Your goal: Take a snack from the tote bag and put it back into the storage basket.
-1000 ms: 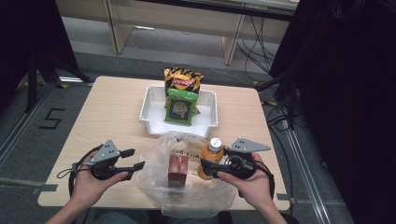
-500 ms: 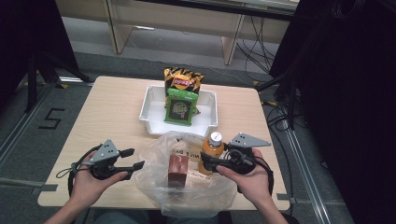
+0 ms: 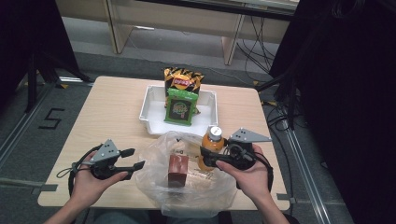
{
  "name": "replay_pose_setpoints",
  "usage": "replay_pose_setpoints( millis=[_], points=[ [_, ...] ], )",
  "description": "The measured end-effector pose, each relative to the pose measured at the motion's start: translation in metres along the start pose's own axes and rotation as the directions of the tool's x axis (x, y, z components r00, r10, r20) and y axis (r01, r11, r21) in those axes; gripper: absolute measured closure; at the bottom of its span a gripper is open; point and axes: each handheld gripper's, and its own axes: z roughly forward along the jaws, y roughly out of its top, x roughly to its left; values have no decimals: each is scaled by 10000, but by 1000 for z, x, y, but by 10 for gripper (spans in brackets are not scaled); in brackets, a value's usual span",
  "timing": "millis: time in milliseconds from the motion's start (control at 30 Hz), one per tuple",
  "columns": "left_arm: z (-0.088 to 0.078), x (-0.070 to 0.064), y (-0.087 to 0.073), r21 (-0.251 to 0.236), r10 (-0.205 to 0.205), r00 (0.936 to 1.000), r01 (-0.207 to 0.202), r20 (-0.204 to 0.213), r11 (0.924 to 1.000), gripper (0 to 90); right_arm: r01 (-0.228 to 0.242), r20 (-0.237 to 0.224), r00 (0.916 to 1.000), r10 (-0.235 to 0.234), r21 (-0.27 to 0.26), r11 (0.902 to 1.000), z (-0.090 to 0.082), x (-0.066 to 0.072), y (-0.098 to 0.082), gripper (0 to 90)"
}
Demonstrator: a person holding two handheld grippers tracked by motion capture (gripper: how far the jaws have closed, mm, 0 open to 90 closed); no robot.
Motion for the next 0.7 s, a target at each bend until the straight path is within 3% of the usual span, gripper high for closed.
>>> replay_pose_setpoints(
  millis=[33, 67, 100, 167, 200, 433, 500, 533, 567, 667, 700],
  points=[
    [0, 0, 0, -16, 28, 10000, -27, 20, 10000, 381, -101, 50, 9999, 101, -48, 9999, 0, 1, 1, 321],
    [0, -1, 1, -25, 11, 10000, -11, 16, 10000, 381, 148, 105, 9998, -146, -158, 9998, 1, 0, 4, 321],
    [0, -1, 1, -37, 25, 10000, -25, 21, 10000, 381, -211, 1, 9998, 211, -24, 9998, 0, 2, 5, 321],
    [0, 0, 1, -19, 28, 10000, -28, 20, 10000, 381, -16, 137, 9999, 18, -122, 9999, 0, 0, 8, 321],
    [0, 0, 0, -12, 30, 10000, -30, 12, 10000, 381, -174, 90, 9998, 176, -246, 9995, 1, 1, 9, 321],
    [0, 0, 1, -38, 50, 10000, -50, -11, 10000, 381, -31, 225, 9997, 36, -202, 9998, 4, -2, 16, 321],
    [0, 0, 1, -3, 23, 10000, -23, -52, 10000, 381, -267, 178, 9995, 272, -276, 9993, 5, -1, 18, 321],
    [0, 1, 1, -7, 64, 10000, -64, 28, 10000, 381, -149, 132, 9998, 154, -402, 9991, 6, -2, 19, 320],
    [0, 1, 1, -1, 75, 10000, -75, 29, 10000, 381, -296, 163, 9994, 300, -227, 9993, 5, -1, 19, 320],
    [1, 0, 1, -2, 50, 10000, -50, 9, 10000, 381, -28, 212, 9998, 36, -416, 9991, 7, -4, 22, 321],
    [1, 0, 1, -3, 51, 10000, -51, 10, 10000, 381, -139, 376, 9992, 155, -440, 9989, 6, -3, 23, 320]
  ],
)
